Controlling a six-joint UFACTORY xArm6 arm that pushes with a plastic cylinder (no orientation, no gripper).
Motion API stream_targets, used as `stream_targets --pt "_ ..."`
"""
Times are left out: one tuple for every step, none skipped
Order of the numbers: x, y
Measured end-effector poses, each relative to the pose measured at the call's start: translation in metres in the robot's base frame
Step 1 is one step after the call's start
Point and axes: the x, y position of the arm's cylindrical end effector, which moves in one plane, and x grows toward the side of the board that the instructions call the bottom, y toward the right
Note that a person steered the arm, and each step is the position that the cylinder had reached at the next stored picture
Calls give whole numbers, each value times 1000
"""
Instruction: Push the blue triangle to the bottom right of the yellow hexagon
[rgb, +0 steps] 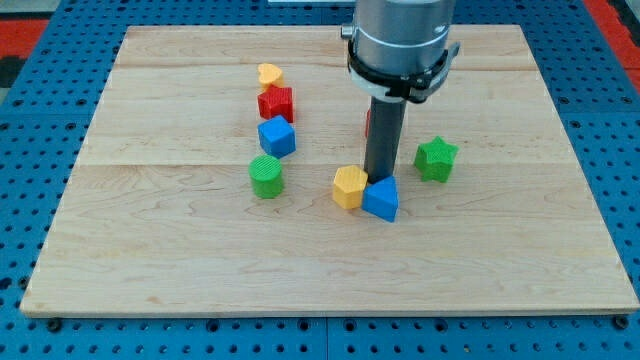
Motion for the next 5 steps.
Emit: stream_targets --pt "21 -46" --pt "26 -81" --pt "26 -78" --pt "27 -71" --pt "-21 -18"
